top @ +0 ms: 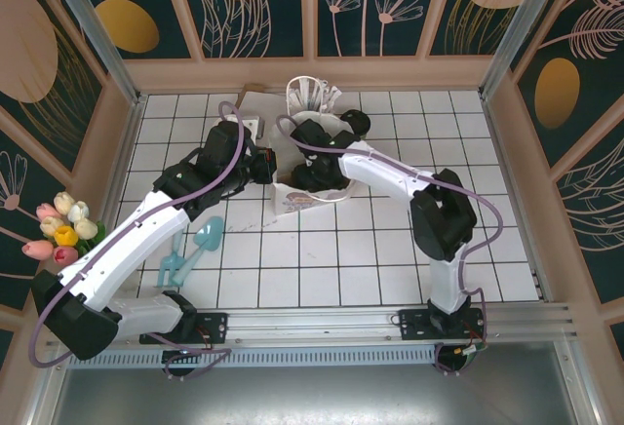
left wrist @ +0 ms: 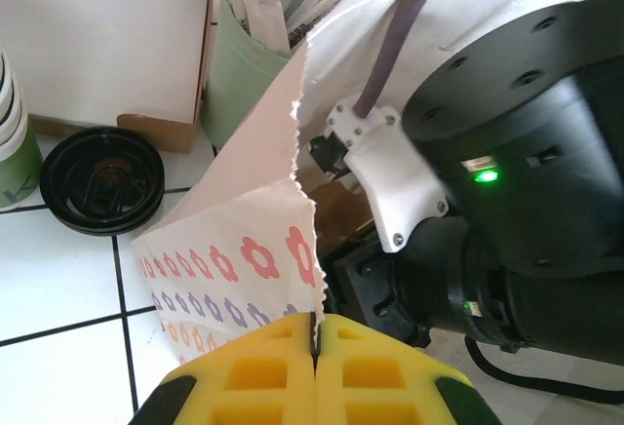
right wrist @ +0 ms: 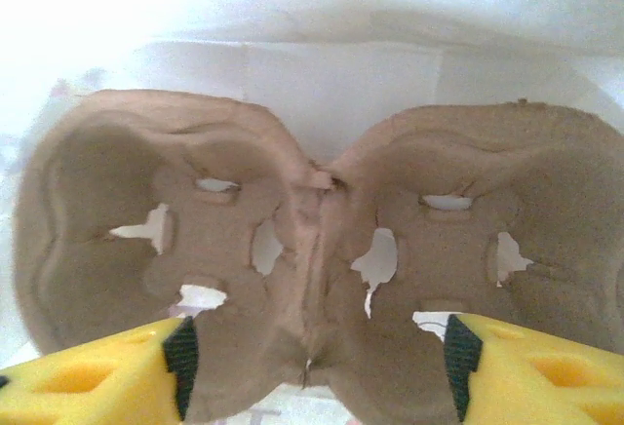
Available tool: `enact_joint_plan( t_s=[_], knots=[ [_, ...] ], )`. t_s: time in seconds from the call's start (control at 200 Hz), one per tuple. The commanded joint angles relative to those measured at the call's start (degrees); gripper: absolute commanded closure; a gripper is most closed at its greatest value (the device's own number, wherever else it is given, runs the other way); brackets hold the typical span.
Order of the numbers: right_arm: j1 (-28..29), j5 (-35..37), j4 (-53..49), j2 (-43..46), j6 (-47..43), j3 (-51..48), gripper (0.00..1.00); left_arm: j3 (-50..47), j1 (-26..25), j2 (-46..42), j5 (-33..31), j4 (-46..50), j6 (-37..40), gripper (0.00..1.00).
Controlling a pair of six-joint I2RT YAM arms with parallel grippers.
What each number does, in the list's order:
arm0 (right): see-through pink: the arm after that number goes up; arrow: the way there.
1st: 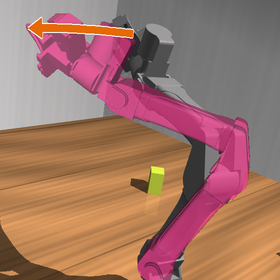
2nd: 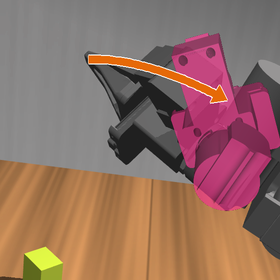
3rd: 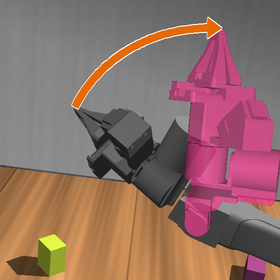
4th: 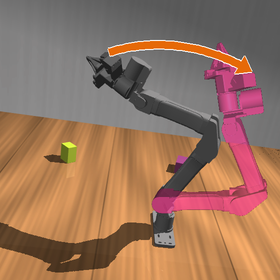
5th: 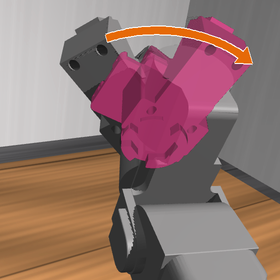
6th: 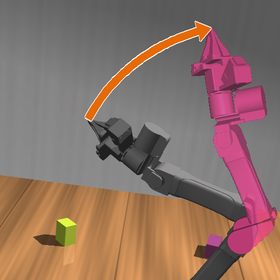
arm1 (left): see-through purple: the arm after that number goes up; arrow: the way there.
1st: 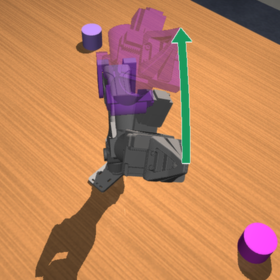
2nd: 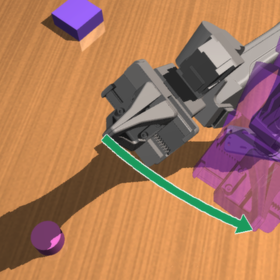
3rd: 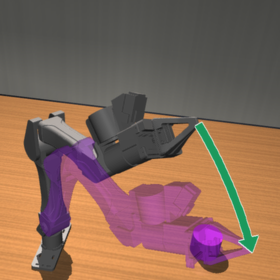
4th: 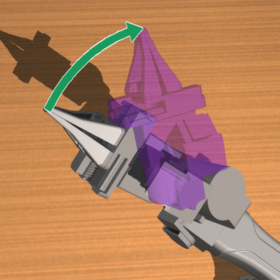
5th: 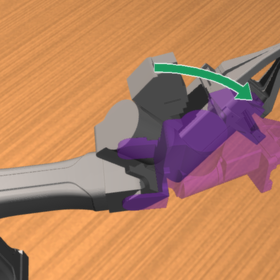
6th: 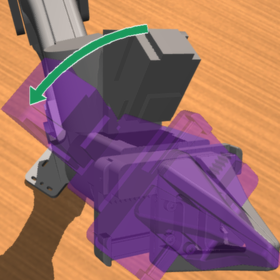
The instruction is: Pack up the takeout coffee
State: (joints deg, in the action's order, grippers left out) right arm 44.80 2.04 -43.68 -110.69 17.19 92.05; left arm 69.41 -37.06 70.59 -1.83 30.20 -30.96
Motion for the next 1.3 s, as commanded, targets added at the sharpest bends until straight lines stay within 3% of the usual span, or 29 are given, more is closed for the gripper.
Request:
enact_joint_plan(
  t_s=[0.0, 0.225, 0.305, 0.515, 0.806, 1.106, 1.296],
  knots=[
    [0.5, -3.2, 1.6, 3.8, -4.9, -0.7, 0.25, -0.2, 0.1, -1.1, 1.2, -1.1, 1.7, 1.00],
    [0.1, -10.9, 0.1, 4.7, -17.1, -1.9, 0.18, 0.3, 0.1, -1.8, 1.1, -1.2, 2.5, 1.00],
    [-0.1, -13.5, -0.8, 4.6, -20.5, -1.8, 0.11, 0.5, 0.1, -2.1, 1.2, -0.9, 2.6, 1.00],
    [-0.4, -15.7, -1.7, 3.8, -27.7, -3.2, 0.15, 0.4, 0.1, -2.4, 1.6, -0.6, 3.2, 1.00],
    [-0.4, -9.6, -6.2, -0.4, -32.8, -2.5, 0.29, 0.4, 0.3, -2.6, 6.3, -0.7, 4.5, 1.00],
    [-0.1, 0.9, -1.8, -4.5, -27.4, -1.6, 0.29, 0.8, 0.5, -2.6, 7.1, -0.8, 3.5, 1.00],
    [-0.1, 3.0, -0.5, -7.0, -24.2, -1.1, 0.28, 0.1, 0.5, -2.5, 7.3, -1.1, 3.9, 1.00]
  ],
)
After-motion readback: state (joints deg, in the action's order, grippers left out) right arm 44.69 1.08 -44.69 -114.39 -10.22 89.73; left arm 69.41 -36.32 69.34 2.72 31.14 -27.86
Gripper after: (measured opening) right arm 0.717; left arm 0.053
